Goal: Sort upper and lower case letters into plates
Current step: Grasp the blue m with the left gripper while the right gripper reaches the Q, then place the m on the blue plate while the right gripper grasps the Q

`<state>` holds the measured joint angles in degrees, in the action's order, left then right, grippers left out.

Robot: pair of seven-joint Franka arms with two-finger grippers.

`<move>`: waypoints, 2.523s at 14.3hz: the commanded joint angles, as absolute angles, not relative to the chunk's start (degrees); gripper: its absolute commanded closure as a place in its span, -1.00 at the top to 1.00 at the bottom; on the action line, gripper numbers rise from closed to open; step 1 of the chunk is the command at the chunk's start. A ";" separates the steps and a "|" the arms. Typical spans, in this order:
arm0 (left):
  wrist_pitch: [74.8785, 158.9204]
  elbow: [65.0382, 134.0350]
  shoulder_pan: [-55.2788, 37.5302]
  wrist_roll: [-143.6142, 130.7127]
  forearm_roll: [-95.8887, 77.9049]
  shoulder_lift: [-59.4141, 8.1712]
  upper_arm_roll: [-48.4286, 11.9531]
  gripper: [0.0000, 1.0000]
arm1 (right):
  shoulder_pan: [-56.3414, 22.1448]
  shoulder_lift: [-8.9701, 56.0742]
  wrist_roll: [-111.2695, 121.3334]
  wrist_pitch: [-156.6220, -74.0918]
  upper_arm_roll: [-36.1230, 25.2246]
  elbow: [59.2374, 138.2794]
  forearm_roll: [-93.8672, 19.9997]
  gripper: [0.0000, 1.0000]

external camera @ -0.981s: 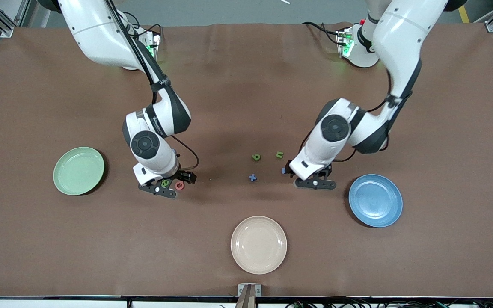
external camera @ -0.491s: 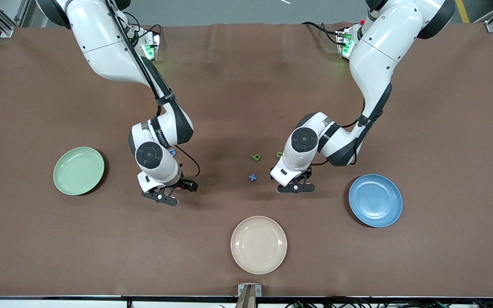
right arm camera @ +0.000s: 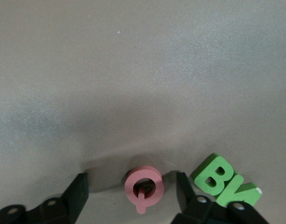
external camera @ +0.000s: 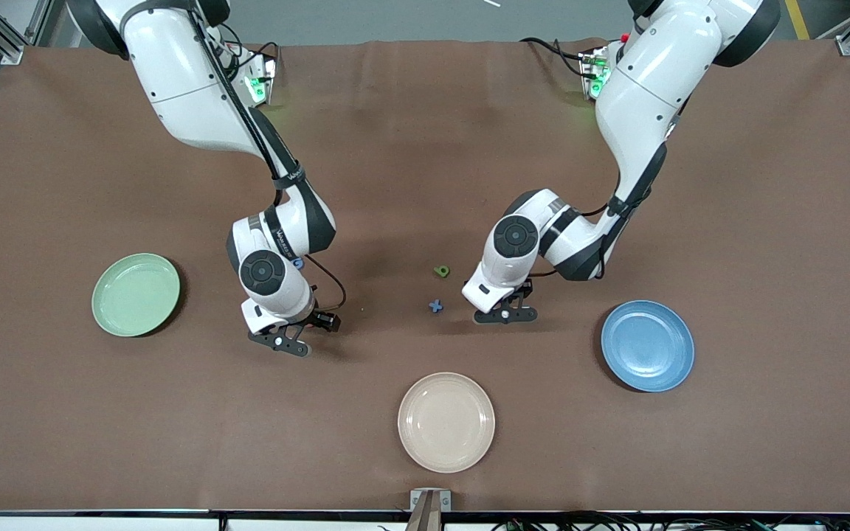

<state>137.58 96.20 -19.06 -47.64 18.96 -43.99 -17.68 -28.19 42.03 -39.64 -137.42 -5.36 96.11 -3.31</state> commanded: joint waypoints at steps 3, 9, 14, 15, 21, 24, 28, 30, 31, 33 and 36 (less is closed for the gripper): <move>137.29 100.02 -18.37 -48.96 19.42 -41.75 -18.46 -0.24 | -26.63 42.36 -39.20 -137.29 -5.10 95.54 -3.87 0.36; 136.23 100.02 -14.24 -46.33 19.42 -35.96 -18.46 -1.00 | -26.80 42.36 -38.32 -136.85 -5.10 95.98 -3.96 0.20; 136.23 98.18 -1.52 -31.24 19.77 -33.13 -18.46 -1.00 | -27.25 42.10 -38.67 -136.76 -5.10 97.64 -3.96 0.21; 136.23 98.17 0.33 -28.94 20.04 -33.40 -18.20 -1.00 | -27.25 42.10 -38.58 -136.76 -5.10 97.65 -3.96 0.20; 136.23 98.88 9.31 -22.60 20.04 -36.74 -17.84 -0.78 | -27.51 42.01 -38.58 -135.09 -5.01 97.82 -3.96 0.04; 136.23 98.88 10.72 -22.76 20.13 -37.79 -17.84 0.17 | -27.60 42.01 -38.50 -135.18 -5.01 98.26 -3.96 -0.14; 134.31 99.23 9.76 -24.16 19.51 -36.39 -18.72 1.00 | -27.69 42.01 -38.32 -135.44 -5.01 98.26 -3.96 -0.36; 130.01 99.14 9.49 -28.63 19.42 -35.07 -22.74 1.00 | -27.69 42.01 -38.32 -135.53 -5.01 98.17 -3.96 -0.47; 128.69 99.05 9.41 -32.05 19.42 -34.72 -24.85 1.00 | -27.69 41.92 -38.23 -135.53 -5.01 98.17 -3.96 -0.52; 126.92 99.32 9.06 -41.97 19.51 -34.89 -30.47 1.00 | -27.69 41.14 -37.97 -135.18 -5.01 97.91 -3.96 -0.56; 127.52 99.84 2.49 -52.09 19.51 -35.77 -32.70 1.00 | -27.34 35.97 -34.82 -130.10 -5.18 97.65 -3.69 -0.56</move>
<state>127.50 98.65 6.62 -46.19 19.01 -36.17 -32.62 -27.55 40.87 -37.59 -133.61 -5.31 95.80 -3.31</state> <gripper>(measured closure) 0.000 0.639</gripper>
